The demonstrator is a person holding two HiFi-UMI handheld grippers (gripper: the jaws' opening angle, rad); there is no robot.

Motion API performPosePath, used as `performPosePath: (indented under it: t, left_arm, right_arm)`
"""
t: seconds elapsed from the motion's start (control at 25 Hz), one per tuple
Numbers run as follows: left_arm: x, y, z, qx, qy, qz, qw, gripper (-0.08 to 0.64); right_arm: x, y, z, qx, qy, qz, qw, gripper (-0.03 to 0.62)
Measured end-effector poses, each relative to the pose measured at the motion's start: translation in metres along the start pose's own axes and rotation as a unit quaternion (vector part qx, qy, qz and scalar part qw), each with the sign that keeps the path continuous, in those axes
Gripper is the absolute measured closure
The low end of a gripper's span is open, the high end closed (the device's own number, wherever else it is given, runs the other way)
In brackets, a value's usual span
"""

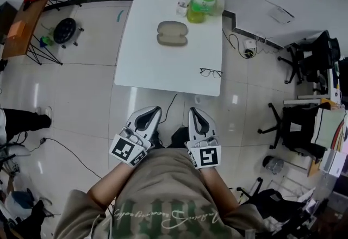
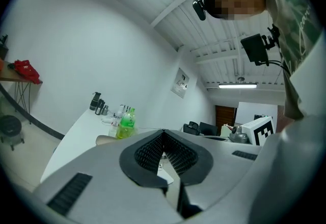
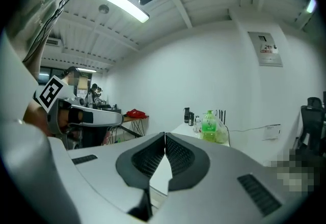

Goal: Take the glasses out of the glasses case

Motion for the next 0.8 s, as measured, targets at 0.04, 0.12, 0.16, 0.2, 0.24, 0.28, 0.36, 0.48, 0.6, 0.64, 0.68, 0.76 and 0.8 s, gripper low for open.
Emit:
performPosePath:
  t: [0.04, 0.12, 0.16, 0.2, 0.24, 0.28, 0.36, 0.48, 0.6, 0.64, 0.68, 0.76, 0.8]
  left_arm:
    - [-0.008, 0.001, 0.000, -0.004, -0.001, 0.003, 1.0000, 0.552]
    - [-0.027, 0.000, -0.001, -0.014, 0.001, 0.011, 0.9998, 0.552]
    - [-0.037, -0.002, -0.002, -0.017, -0.001, 0.015, 0.9997, 0.552]
    - [-0.045, -0.004, -0.002, -0.020, -0.007, 0.019, 0.9996, 0.552]
    - [-0.052, -0.005, -0.002, -0.023, -0.013, 0.026, 0.9993, 0.552]
    - [-0.058, -0.004, -0.002, -0.025, -0.018, 0.035, 0.9989, 0.552]
    - [-0.068, -0.002, -0.005, -0.027, -0.023, 0.060, 0.9976, 0.552]
    - [-0.090, -0.002, -0.008, -0.032, -0.040, 0.085, 0.9950, 0.552]
    - [-0.107, 0.000, -0.012, -0.032, -0.066, 0.106, 0.9916, 0.552]
    - [-0.109, 0.002, -0.014, -0.031, -0.065, 0.117, 0.9906, 0.552]
    - [-0.110, 0.006, -0.016, -0.031, -0.062, 0.125, 0.9897, 0.552]
    - [-0.110, 0.011, -0.019, -0.030, -0.061, 0.131, 0.9890, 0.552]
    - [-0.108, 0.013, -0.019, -0.030, -0.061, 0.129, 0.9892, 0.552]
  right_arm:
    - [-0.002, 0.004, 0.000, -0.001, 0.001, 0.008, 1.000, 0.580]
    - [-0.014, 0.013, -0.005, 0.016, 0.007, 0.019, 1.000, 0.580]
    - [-0.022, 0.016, -0.009, 0.027, 0.005, 0.017, 0.999, 0.580]
    - [-0.029, 0.018, -0.011, 0.031, -0.001, 0.013, 0.999, 0.580]
    - [-0.036, 0.021, -0.010, 0.028, -0.006, 0.013, 0.999, 0.580]
    - [-0.041, 0.023, -0.009, 0.021, -0.008, 0.016, 1.000, 0.580]
    - [-0.048, 0.028, -0.008, 0.002, -0.008, 0.027, 1.000, 0.580]
    - [-0.053, 0.039, -0.012, -0.023, -0.021, 0.036, 0.999, 0.580]
    - [-0.050, 0.051, -0.013, -0.032, -0.050, 0.040, 0.997, 0.580]
    - [-0.047, 0.056, -0.013, -0.032, -0.057, 0.044, 0.997, 0.580]
    - [-0.042, 0.060, -0.015, -0.030, -0.057, 0.050, 0.997, 0.580]
    - [-0.034, 0.066, -0.020, -0.025, -0.046, 0.061, 0.997, 0.580]
    - [-0.031, 0.067, -0.021, -0.025, -0.045, 0.062, 0.997, 0.580]
Point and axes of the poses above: the fingertips, and each gripper's own axes: y backward along the fingers, x to its left, z out of its top, the point moved 9 cm from there along y, backward along the fingers, and after that the axes turned 14 degrees about -x, right-handed, at the moved point
